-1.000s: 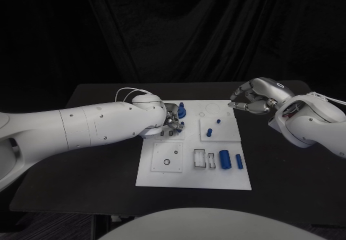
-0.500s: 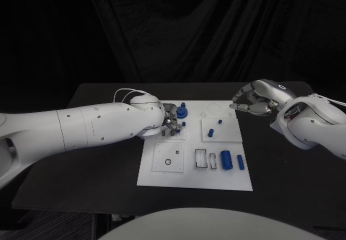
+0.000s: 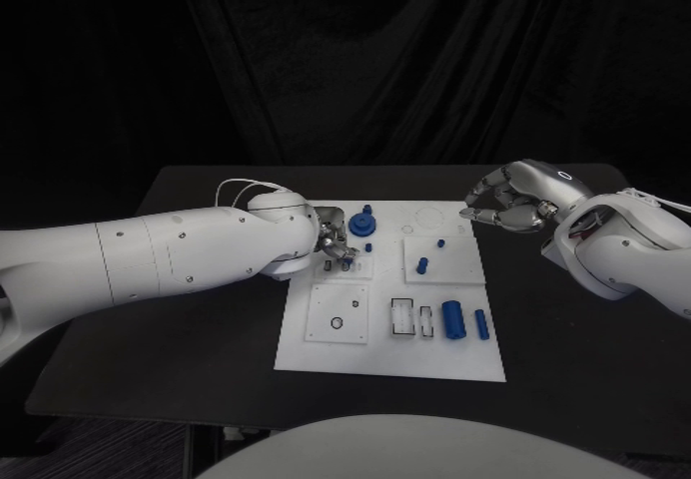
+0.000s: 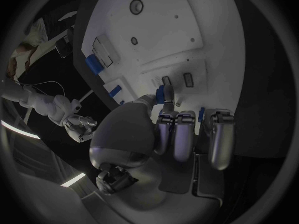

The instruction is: Assemble the parts on the task board

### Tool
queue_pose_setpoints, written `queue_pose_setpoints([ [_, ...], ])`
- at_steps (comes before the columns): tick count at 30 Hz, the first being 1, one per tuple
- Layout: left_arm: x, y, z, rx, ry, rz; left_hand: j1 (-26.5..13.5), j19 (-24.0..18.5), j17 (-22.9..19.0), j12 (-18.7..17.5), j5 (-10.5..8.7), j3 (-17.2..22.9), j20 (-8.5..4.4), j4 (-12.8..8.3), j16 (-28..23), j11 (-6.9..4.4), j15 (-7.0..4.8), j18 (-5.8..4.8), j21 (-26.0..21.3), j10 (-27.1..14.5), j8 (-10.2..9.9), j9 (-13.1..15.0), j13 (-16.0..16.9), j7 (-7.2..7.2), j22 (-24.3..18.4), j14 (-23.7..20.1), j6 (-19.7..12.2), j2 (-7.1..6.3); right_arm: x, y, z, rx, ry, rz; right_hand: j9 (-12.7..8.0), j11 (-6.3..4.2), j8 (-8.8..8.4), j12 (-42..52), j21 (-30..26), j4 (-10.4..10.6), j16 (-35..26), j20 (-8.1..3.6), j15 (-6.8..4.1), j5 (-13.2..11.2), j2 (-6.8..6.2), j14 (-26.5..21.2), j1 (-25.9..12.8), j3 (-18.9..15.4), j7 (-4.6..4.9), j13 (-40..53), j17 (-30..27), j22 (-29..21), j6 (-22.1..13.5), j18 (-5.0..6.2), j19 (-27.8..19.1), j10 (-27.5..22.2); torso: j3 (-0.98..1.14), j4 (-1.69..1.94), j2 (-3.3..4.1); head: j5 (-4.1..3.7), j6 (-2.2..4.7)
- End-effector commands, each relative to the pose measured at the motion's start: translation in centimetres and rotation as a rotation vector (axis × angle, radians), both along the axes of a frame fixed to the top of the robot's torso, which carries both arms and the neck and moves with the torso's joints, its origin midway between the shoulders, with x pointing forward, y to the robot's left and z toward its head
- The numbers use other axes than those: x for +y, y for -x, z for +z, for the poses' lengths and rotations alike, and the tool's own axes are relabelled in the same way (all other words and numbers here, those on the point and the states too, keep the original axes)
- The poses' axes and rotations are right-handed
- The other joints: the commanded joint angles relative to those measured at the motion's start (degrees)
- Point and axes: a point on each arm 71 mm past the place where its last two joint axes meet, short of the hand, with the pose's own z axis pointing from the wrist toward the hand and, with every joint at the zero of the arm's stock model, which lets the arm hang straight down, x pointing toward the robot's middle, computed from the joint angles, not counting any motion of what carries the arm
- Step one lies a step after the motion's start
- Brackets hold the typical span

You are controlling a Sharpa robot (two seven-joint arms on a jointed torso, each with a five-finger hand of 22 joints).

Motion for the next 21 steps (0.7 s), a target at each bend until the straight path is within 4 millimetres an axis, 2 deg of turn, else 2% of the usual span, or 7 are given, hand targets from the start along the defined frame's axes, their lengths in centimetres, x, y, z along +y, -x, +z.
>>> queue_pose_setpoints([
  [1,0.0,0.2,0.1,-0.016,0.03,-0.002,-0.2,2.6,15.1,-0.2,-0.39,0.5,-0.25,0.0,0.1,0.1,-0.1,-0.5,-0.2,5.6,-0.4,0.1,15.1,-0.03,11.4,6.0,0.5,-0.81,-0.1,0.0,-0.2,0.008,0.005,-0.003,-0.1,0.31,-0.19,0.1,-0.3,-0.2,0.2,0.28,0.46,0.3,0.19,6.0,-0.1,-0.1,-0.12,15.1,15.1,10.9,0.4,0.03,-0.3,6.0,0.1,-0.11,0.08,0.12,-0.01],
  [6,0.3,0.4,0.0,-0.018,0.035,0.003,-0.3,2.5,15.1,-0.2,-0.46,0.8,-0.26,0.0,0.1,0.08,-0.11,-0.49,-0.2,5.6,-0.4,0.2,15.1,-0.07,11.4,6.0,0.7,-1.0,-0.1,0.0,-0.2,0.01,0.006,-0.005,-0.3,0.29,-0.27,0.1,-0.3,-0.3,0.2,0.25,0.43,1.1,0.19,6.0,0.2,0.0,-0.13,15.1,15.1,10.9,0.4,0.02,-0.2,6.0,0.16,-0.01,0.04,0.25,-0.01],
  [13,0.9,0.7,-0.2,-0.015,0.037,0.016,-0.5,2.5,15.1,-0.2,-0.51,1.1,-0.27,0.1,0.1,0.05,-0.13,-0.47,-0.3,5.6,-0.4,0.3,15.1,-0.1,11.3,6.0,0.9,-1.1,-0.2,0.0,-0.2,0.011,0.006,-0.008,-0.4,0.25,-0.35,0.1,-0.4,-0.3,0.2,0.24,0.41,1.6,0.15,6.0,0.4,0.0,-0.15,15.1,15.1,10.9,0.4,0.05,-0.3,6.0,0.05,-0.18,0.09,0.63,-0.01],
  [21,1.2,1.1,-0.8,-0.007,0.044,0.022,-0.9,2.4,15.1,-0.2,-0.82,1.4,-0.29,0.1,0.1,0.03,-0.16,-0.44,-0.3,5.6,-0.5,0.4,15.1,-0.12,11.3,6.0,1.0,-1.43,-0.2,0.0,-0.2,0.009,0.006,-0.009,-0.6,0.23,-0.55,0.1,-0.5,-0.3,0.2,0.21,0.38,2.0,0.06,6.0,0.5,0.1,-0.14,15.1,15.1,10.9,0.1,0.06,-0.3,6.0,0.03,-0.13,0.03,0.55,-0.01],
])
